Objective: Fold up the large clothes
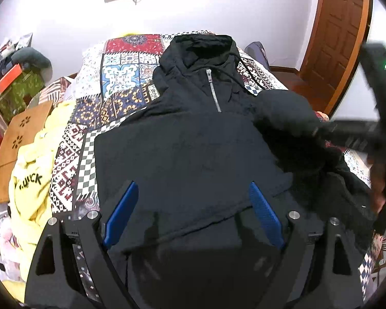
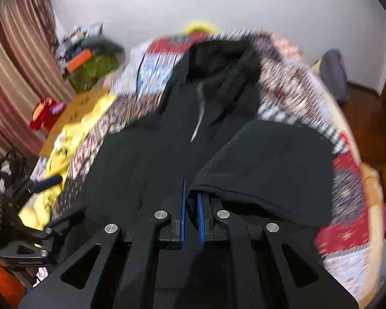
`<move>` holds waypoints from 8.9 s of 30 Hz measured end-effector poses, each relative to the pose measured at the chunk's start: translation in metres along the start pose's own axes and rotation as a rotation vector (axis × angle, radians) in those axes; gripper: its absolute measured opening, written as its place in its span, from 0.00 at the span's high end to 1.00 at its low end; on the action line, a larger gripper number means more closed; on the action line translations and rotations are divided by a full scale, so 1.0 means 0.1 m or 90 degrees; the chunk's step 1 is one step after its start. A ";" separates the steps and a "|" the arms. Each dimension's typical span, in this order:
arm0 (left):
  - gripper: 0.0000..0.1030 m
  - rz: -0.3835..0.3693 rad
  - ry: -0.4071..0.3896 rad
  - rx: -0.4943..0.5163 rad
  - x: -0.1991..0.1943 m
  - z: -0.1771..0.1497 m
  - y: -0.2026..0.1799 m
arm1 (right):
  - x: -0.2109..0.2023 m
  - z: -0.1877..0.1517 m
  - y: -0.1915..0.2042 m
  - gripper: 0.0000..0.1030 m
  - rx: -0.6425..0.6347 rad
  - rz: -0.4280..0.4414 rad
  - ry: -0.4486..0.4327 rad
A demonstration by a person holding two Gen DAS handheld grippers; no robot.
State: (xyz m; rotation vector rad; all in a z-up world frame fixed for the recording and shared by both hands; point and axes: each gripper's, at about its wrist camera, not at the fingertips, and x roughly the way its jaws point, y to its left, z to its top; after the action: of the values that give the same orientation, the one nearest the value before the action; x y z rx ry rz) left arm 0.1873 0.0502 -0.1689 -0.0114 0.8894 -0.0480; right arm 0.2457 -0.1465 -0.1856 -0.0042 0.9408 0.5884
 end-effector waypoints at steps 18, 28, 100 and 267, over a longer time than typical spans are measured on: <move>0.15 -0.003 0.002 -0.005 -0.07 -0.07 0.02 | 0.26 -0.31 -0.02 0.85 0.060 0.050 0.152; 0.15 -0.017 -0.019 0.062 -0.03 0.22 -0.44 | -0.45 -0.42 -0.36 0.74 0.050 -0.008 0.060; 0.52 -0.116 0.088 -0.214 0.61 -0.14 0.55 | -0.13 -0.78 -1.22 0.59 0.152 -0.169 0.104; 0.91 -0.081 -0.026 0.040 0.10 0.93 0.34 | -0.32 0.48 -0.04 0.90 -0.087 -0.092 -0.049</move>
State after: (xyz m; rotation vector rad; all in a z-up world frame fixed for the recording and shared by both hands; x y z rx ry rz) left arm 0.2669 0.0833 -0.1189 -0.0108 0.8445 -0.1935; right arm 0.2700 -0.1531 -0.1331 -0.1706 0.8170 0.5140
